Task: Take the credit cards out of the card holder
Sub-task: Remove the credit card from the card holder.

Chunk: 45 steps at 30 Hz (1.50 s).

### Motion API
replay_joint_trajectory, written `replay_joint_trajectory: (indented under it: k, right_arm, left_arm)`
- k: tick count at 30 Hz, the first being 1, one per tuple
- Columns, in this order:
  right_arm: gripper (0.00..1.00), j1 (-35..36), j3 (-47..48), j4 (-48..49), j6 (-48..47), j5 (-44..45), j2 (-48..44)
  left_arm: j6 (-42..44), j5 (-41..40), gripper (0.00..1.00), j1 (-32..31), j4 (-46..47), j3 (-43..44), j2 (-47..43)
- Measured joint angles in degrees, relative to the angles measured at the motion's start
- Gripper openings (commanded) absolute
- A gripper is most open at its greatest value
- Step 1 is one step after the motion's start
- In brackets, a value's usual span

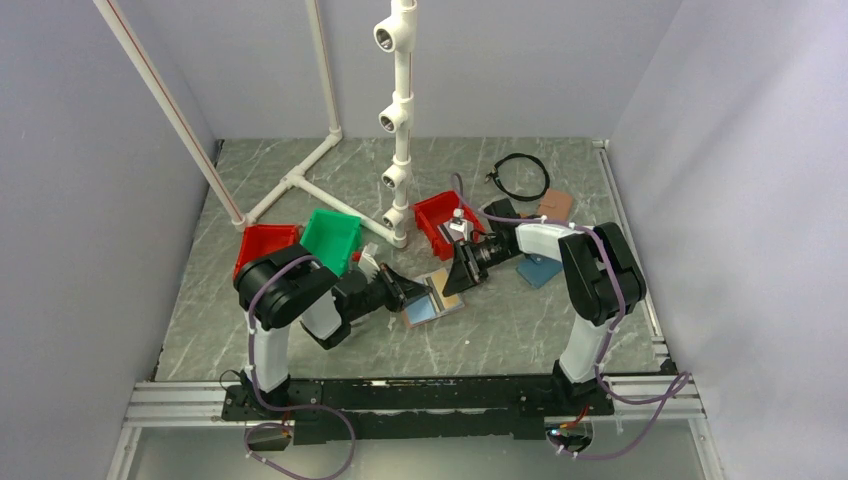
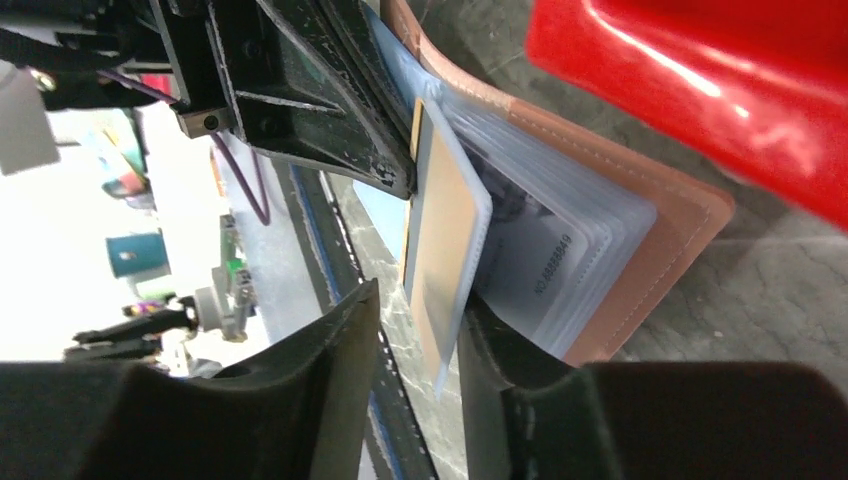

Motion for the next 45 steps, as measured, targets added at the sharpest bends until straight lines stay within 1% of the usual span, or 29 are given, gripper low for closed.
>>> replay_joint_trajectory:
  k: [2,6,10,13,15,18,20,21,32,45]
  right_arm:
    - [0.42,0.3,0.9,-1.4,-2.1,1.0,-0.1]
    - [0.42,0.2,1.4,-3.3,-5.2,3.3,-1.4]
    - [0.35,0.2,1.7,-4.4,-7.3,4.8,-2.4]
    - [0.3,0.2,2.1,-5.4,-8.6,5.5,-2.4]
    - [0.25,0.2,2.5,-5.9,-9.3,5.5,-2.3]
    - [0.13,0.4,2.7,-6.4,-10.3,5.6,-2.0]
    - [0.02,0.4,2.8,-6.8,-10.8,5.5,-1.6]
    - [0.0,0.4,2.8,-7.0,-11.1,5.5,-1.4]
    - [0.0,0.6,3.4,-8.7,-12.1,4.7,-0.5]
    - [0.0,0.6,3.4,-8.6,-12.1,6.0,-0.5]
  left_arm:
    - [1.2,0.9,0.0,0.0,-1.2,0.0,-0.3]
    - [4.9,3.2,0.0,0.0,-7.9,0.1,-4.1]
    - [9.9,5.2,0.0,0.0,-17.1,1.4,-9.6]
    - [12.9,5.9,0.0,0.0,-21.6,1.9,-12.5]
    - [14.6,6.4,0.0,0.0,-23.7,2.0,-13.9]
    - [16.5,6.8,0.0,0.0,-25.1,2.0,-14.4]
    - [17.4,7.1,0.0,0.0,-25.4,1.9,-14.4]
    - [17.6,7.2,0.0,0.0,-25.4,1.9,-14.4]
    - [18.8,8.1,0.0,0.3,-19.0,-1.8,-14.1]
    - [19.1,9.3,0.0,1.4,-18.6,-3.4,-14.1]
